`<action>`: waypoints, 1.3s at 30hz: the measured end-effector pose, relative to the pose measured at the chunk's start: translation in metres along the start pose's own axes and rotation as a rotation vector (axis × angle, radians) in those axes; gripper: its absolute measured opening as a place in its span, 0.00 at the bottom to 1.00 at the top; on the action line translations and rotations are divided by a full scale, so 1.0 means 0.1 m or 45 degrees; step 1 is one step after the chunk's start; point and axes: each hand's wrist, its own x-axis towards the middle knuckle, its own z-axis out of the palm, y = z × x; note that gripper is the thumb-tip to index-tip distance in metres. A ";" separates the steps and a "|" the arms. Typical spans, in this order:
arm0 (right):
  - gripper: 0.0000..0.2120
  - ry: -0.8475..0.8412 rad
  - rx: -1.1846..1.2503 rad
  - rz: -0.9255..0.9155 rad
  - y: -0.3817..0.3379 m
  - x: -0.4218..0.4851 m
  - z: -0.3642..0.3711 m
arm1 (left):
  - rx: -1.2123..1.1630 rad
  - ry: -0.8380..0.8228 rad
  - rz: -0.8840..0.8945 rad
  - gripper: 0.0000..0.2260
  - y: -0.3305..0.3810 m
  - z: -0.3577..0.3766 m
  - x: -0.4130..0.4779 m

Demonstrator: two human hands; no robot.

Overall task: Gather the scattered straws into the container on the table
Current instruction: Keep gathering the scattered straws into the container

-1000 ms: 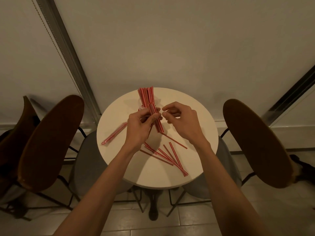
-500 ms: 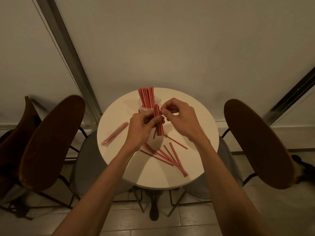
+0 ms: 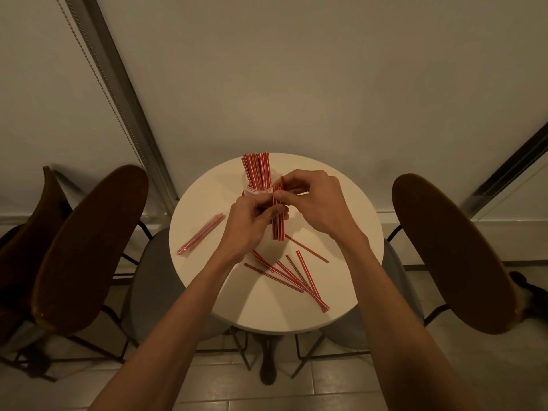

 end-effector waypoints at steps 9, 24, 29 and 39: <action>0.09 0.001 -0.041 -0.056 -0.03 0.03 0.00 | -0.157 -0.011 -0.032 0.10 -0.01 -0.03 0.01; 0.03 0.092 0.099 -0.121 -0.31 0.47 -0.15 | -0.150 0.214 -0.015 0.08 0.31 -0.17 0.34; 0.03 0.113 0.221 -0.134 -0.40 0.72 -0.17 | -0.110 0.388 0.044 0.11 0.36 -0.21 0.49; 0.04 0.211 0.386 -0.076 -0.25 1.29 0.01 | -0.024 0.761 -0.076 0.46 0.02 -0.09 0.67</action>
